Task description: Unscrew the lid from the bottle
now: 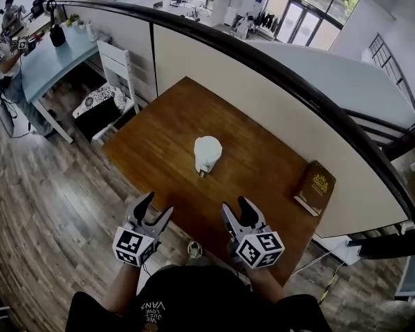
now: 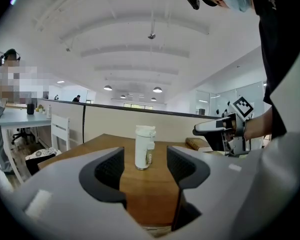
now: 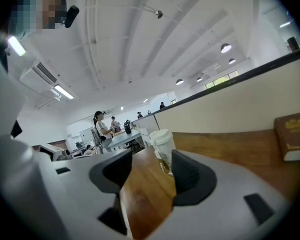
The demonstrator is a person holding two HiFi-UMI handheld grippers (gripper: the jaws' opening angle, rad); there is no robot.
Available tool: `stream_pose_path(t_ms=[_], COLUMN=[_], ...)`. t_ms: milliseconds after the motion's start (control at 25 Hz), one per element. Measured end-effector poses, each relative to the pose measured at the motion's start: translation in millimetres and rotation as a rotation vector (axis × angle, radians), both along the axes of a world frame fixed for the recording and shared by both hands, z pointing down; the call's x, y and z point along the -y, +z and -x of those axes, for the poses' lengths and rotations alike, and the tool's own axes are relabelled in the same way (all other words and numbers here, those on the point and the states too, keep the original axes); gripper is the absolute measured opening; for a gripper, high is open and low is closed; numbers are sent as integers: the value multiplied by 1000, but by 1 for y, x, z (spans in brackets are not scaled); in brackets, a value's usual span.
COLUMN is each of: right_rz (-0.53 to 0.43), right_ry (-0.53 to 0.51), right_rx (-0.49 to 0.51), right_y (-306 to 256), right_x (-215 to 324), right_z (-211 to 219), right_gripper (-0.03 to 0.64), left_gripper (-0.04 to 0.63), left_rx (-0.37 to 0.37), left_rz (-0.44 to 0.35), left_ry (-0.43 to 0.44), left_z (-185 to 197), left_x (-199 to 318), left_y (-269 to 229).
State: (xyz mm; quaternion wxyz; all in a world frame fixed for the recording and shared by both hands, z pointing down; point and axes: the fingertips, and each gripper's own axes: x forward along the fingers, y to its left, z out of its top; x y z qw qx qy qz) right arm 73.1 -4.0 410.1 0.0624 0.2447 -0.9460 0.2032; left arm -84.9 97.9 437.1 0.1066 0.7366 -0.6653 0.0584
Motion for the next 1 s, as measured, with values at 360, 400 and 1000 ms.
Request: stream_pose_path(t_ms=[360, 400, 1000], right_rz=[-1, -5, -6], right_ry=[-10, -2, 390], right_rx=[2, 0, -12], right_y=[7, 9, 12], right_x=[35, 38, 57], right_z=[24, 27, 60], right_gripper=[215, 215, 215], left_gripper=[253, 253, 253], left_rx=[40, 45, 94], left_rz=[61, 67, 146], left_ry=[50, 66, 604], left_z=[20, 24, 37], left_x=[61, 70, 165], left_y=[31, 35, 83])
